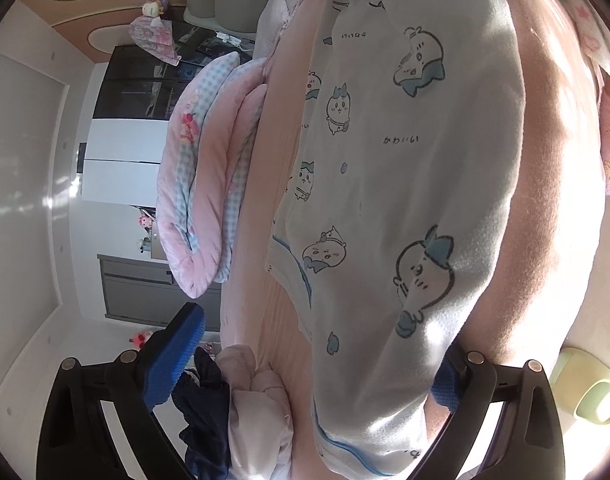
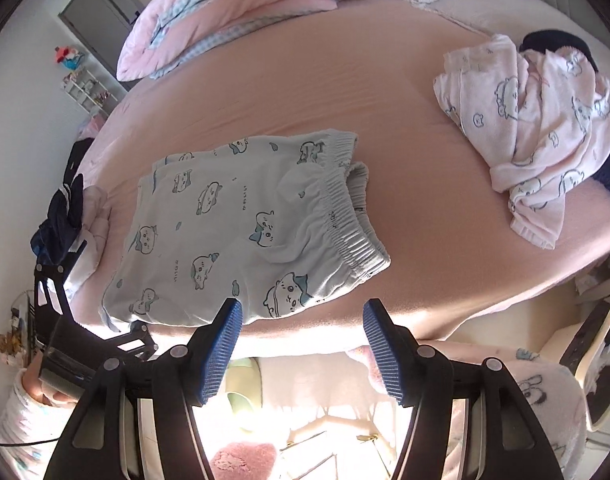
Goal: Fold clothes
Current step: 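Lift the light blue pants off the bed holding both ends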
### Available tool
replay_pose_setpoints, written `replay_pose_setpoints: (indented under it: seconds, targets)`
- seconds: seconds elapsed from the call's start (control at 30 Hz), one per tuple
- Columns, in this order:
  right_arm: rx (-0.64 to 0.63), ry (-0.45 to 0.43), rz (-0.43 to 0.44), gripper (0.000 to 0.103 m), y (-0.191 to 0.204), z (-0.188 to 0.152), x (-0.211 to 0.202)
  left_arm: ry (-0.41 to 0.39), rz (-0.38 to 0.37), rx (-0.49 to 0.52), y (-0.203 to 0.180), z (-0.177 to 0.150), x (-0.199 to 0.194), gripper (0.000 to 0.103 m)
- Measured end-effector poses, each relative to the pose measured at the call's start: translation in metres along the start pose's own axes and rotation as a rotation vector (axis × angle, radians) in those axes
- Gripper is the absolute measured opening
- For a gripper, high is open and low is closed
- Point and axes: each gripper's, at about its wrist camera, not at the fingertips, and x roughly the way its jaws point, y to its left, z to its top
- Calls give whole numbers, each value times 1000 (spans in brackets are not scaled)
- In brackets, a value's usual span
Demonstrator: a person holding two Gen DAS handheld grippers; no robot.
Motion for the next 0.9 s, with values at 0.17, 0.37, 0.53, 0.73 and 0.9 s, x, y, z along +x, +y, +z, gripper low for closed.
replay_pose_setpoints:
  seconds: [0.17,0.37,0.53,0.73,0.9]
  targets:
    - [-333,-67,-163,62,42,-6,2,-3,-101,-9,0,-2,-1,71]
    - [-740,-118,-380,62,81,-29,20,-34,-131,66,-20,-3,-9,19]
    - [-1012,-154,-564,62,88,-49,42,-44,-186,53,-19,-3,-9,15]
    - [-1308,-236,-721,62,95,-74,57,-4,-389,-34,10,2,4,15]
    - [-1407,-269,-770,62,101,-80,72,25,-537,-30,25,8,17,15]
